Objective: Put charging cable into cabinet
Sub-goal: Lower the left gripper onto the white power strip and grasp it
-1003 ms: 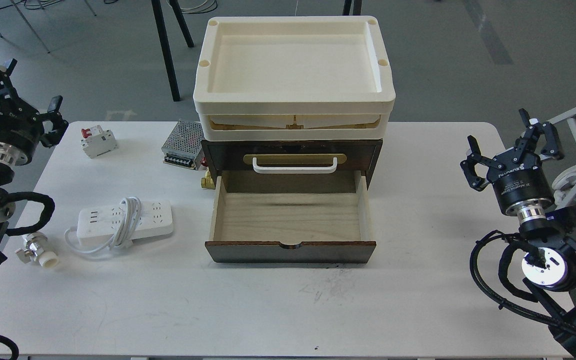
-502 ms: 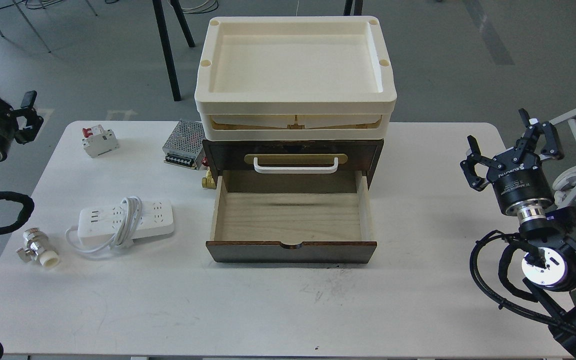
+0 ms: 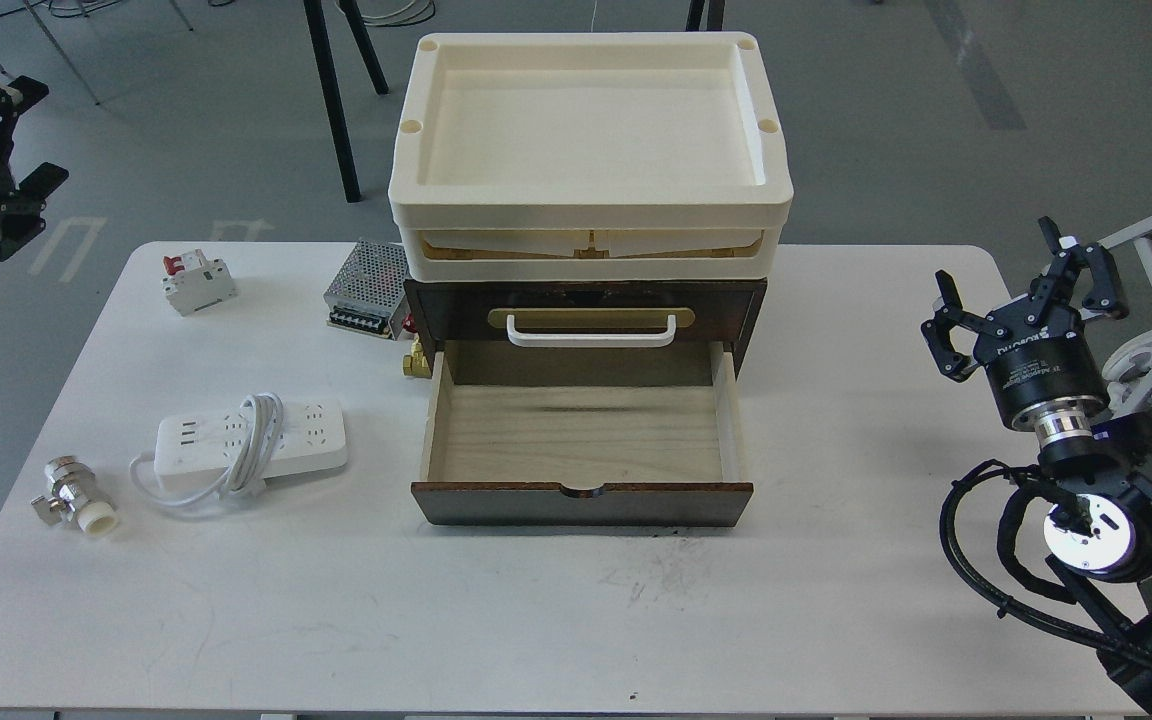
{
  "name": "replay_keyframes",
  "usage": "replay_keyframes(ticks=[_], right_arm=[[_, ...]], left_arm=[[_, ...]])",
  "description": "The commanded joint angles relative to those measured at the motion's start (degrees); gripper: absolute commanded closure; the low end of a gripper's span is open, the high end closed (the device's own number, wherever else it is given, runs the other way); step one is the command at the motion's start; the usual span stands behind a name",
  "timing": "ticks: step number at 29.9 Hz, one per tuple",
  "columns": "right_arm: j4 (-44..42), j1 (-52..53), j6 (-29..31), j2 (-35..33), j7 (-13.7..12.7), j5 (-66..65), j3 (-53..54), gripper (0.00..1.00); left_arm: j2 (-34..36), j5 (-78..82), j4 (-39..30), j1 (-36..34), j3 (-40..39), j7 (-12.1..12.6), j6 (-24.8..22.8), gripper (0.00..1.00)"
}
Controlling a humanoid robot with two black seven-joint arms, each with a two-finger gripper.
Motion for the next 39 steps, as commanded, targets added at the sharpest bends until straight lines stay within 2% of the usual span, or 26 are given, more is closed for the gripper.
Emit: replay_keyframes(ticks=[1,4,9,12,17,20,25,30,39], right_arm=[[0.0,0.0,0.0,0.0,0.0,0.0,-0.01,0.01],[0.0,0.0,0.0,0.0,0.0,0.0,0.0,0.01],[0.0,0.0,0.0,0.0,0.0,0.0,-0.01,0.01],[0.0,0.0,0.0,0.0,0.0,0.0,0.0,0.01],[0.0,0.0,0.0,0.0,0.0,0.0,-0.09,0.01],[0.09,0.0,0.0,0.0,0.0,0.0,0.0,0.01],[0.09,0.0,0.08,0.0,0.0,0.0,-0.09,0.01],[0.09,0.0,0.08,0.0,0.0,0.0,-0.09,0.01],[0.09,0.0,0.08,0.0,0.0,0.0,-0.09,0.01]], left_arm=[[0.73,10.98,-3.03,-1.71,0.08,0.01,-0.01,0.0],[2.22,21.44,-9.78,-3.3,0.08,0.01,-0.01,0.0],[6.97,36.74,-25.42,-2.51,1.3,0.01,-0.01,0.0],[7.85,40.36,-29.31,-1.72,4.81,0.01,0.74,0.0],[6.97,43.96,-29.41,0.13,15.79,0.01,9.34,0.0],[6.8,43.71,-29.23,0.22,19.05,0.01,14.45,0.0],[5.39,44.32,-29.05,3.37,19.76,0.01,16.21,0.0],[5.3,45.2,-27.12,7.86,20.99,0.01,21.4,0.0],[3.37,45.38,-25.89,12.7,24.33,0.01,25.0,0.01]])
